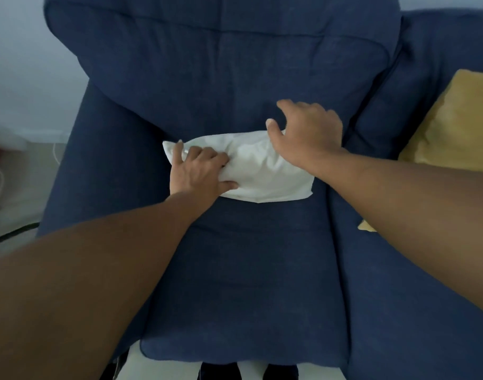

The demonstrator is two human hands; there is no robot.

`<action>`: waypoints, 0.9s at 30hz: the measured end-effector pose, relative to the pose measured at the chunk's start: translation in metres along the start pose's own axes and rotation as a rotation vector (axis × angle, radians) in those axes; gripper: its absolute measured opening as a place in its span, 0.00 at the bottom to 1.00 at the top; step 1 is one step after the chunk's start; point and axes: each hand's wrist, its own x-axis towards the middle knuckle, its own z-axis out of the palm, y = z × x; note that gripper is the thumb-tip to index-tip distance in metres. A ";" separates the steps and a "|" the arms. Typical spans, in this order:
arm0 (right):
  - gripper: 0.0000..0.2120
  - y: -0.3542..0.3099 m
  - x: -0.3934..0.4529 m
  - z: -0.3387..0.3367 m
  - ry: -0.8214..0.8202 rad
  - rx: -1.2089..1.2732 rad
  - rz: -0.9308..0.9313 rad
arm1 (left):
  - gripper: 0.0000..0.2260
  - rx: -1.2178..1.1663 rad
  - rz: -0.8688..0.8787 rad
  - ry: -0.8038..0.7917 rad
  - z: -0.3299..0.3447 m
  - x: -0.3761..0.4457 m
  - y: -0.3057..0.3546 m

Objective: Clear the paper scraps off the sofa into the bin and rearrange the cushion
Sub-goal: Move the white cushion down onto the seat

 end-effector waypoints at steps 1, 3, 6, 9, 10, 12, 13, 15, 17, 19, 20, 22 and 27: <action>0.23 -0.004 0.000 0.004 -0.024 -0.016 0.000 | 0.27 0.011 -0.001 0.002 0.004 -0.006 0.002; 0.22 -0.013 -0.001 0.012 -0.104 -0.018 0.032 | 0.26 0.029 0.007 -0.006 0.013 -0.018 0.005; 0.22 -0.021 -0.011 0.027 -0.274 0.007 0.089 | 0.26 0.013 0.016 0.009 0.027 -0.039 0.009; 0.24 -0.025 -0.034 0.048 -0.410 0.020 0.132 | 0.25 -0.002 0.019 -0.003 0.042 -0.059 0.013; 0.26 -0.026 -0.044 0.056 -0.444 0.027 0.149 | 0.25 -0.002 0.028 -0.023 0.047 -0.066 0.015; 0.28 -0.029 -0.065 0.071 -0.483 0.038 0.175 | 0.25 -0.004 0.048 -0.070 0.057 -0.078 0.019; 0.29 -0.029 -0.077 0.077 -0.494 0.045 0.182 | 0.25 -0.012 0.055 -0.089 0.062 -0.085 0.021; 0.29 -0.030 -0.099 0.088 -0.506 0.060 0.184 | 0.24 -0.040 0.065 -0.109 0.072 -0.098 0.026; 0.29 -0.029 -0.120 0.098 -0.518 0.069 0.181 | 0.22 -0.065 0.074 -0.124 0.083 -0.112 0.032; 0.28 -0.027 -0.138 0.105 -0.535 0.082 0.183 | 0.20 -0.087 0.074 -0.151 0.092 -0.125 0.038; 0.28 -0.025 -0.145 0.108 -0.544 0.091 0.187 | 0.19 -0.104 0.070 -0.165 0.098 -0.131 0.041; 0.29 -0.023 -0.161 0.115 -0.548 0.113 0.194 | 0.16 -0.135 0.064 -0.192 0.108 -0.142 0.047; 0.30 -0.021 -0.199 0.132 -0.567 0.143 0.215 | 0.12 -0.176 0.038 -0.268 0.129 -0.164 0.061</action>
